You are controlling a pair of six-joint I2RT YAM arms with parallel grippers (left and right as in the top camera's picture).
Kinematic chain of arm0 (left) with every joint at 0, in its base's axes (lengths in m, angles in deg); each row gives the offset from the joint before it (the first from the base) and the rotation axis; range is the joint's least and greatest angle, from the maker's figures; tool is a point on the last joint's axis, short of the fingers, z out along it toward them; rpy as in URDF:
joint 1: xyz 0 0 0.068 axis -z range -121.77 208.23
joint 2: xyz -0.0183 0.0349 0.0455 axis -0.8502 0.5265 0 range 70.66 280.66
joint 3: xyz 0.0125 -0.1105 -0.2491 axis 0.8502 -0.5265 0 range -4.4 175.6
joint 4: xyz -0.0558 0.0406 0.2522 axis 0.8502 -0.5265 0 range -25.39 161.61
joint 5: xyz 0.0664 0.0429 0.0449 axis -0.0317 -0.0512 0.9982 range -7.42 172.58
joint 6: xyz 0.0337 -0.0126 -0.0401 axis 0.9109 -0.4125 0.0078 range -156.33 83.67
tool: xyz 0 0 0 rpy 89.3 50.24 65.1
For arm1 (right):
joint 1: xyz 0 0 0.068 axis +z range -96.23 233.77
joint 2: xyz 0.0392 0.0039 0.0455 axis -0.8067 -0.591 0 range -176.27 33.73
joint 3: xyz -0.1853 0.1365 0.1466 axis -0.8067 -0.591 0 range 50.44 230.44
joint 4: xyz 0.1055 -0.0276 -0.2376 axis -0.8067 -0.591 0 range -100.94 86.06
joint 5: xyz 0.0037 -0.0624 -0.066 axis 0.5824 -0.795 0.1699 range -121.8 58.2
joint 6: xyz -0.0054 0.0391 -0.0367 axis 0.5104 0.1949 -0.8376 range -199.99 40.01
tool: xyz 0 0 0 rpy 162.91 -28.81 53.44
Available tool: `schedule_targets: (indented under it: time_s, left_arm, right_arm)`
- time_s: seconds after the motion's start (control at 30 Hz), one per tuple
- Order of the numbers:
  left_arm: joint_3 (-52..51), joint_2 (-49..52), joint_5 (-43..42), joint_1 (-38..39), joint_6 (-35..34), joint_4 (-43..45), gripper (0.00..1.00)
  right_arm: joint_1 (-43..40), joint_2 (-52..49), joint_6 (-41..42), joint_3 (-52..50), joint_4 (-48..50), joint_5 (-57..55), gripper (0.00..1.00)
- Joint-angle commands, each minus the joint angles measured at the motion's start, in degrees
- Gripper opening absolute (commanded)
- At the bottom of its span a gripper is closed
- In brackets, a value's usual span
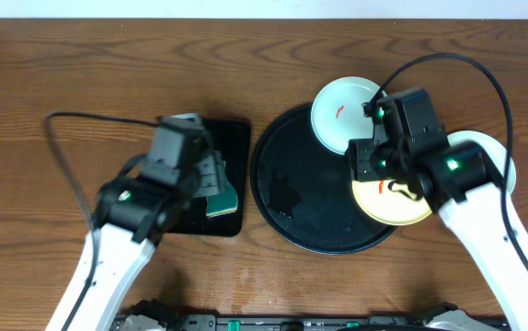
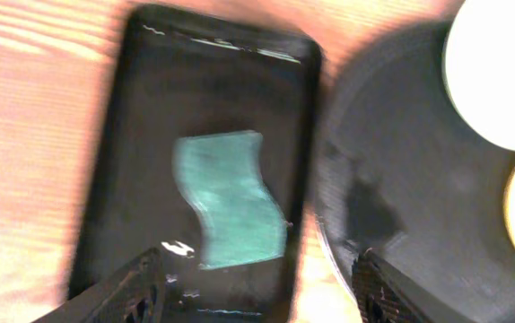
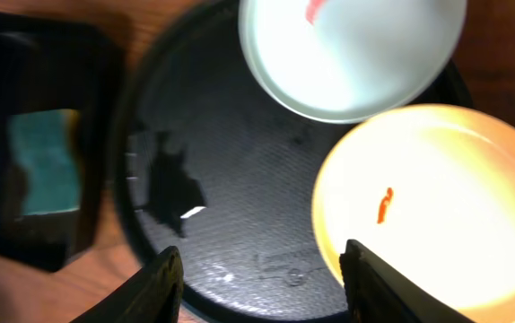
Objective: Clean dirty plates on tray and stack at the side
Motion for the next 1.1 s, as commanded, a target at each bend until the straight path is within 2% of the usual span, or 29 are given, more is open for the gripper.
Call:
schedule_targets:
  time_s: [0.0, 0.33, 0.53, 0.6, 0.67, 0.77, 0.9, 0.97, 1.07]
  left_arm:
    - [0.83, -2.1, 6.05, -2.51, 1.95, -2.03, 0.68]
    - [0.63, 0.15, 6.03, -3.19, 1.7, -6.36, 0.68]
    - [0.63, 0.94, 5.79, -3.19, 1.01, -6.29, 0.68]
    - [0.63, 0.92, 5.18, -3.19, 0.87, -6.19, 0.68]
    - [0.63, 0.92, 4.33, -3.19, 0.87, -5.92, 0.68]
    - [0.63, 0.92, 4.33, -3.19, 0.85, -5.53, 0.68]
    - [0.63, 0.92, 4.33, -3.19, 0.85, -4.76, 0.68]
    - [0.63, 0.92, 4.35, -3.19, 0.85, -4.28, 0.68]
    - [0.63, 0.92, 4.33, -3.19, 0.85, -4.0, 0.68]
  right_arm:
    - [-4.11, -5.09, -2.38, -0.28, -0.33, 3.96, 0.52]
    - [-18.32, -12.85, -3.17, -0.28, -7.89, 6.97, 0.45]
    - [-31.19, -12.74, -3.69, -0.66, -10.73, -1.38, 0.54]
    - [-35.89, -13.09, -4.5, -1.75, -9.73, -1.97, 0.54]
    - [-38.6, -13.44, -7.87, -3.1, -7.96, 2.25, 0.49]
    - [-39.63, -13.66, -13.77, -6.29, -5.77, 7.85, 0.46]
    - [-39.52, -13.68, -13.31, -11.34, -3.52, 7.8, 0.43]
    - [-39.52, -13.77, -10.14, -13.55, -1.33, 7.52, 0.4]
    - [-39.47, -13.79, -2.43, -16.06, 0.81, 0.37, 0.39]
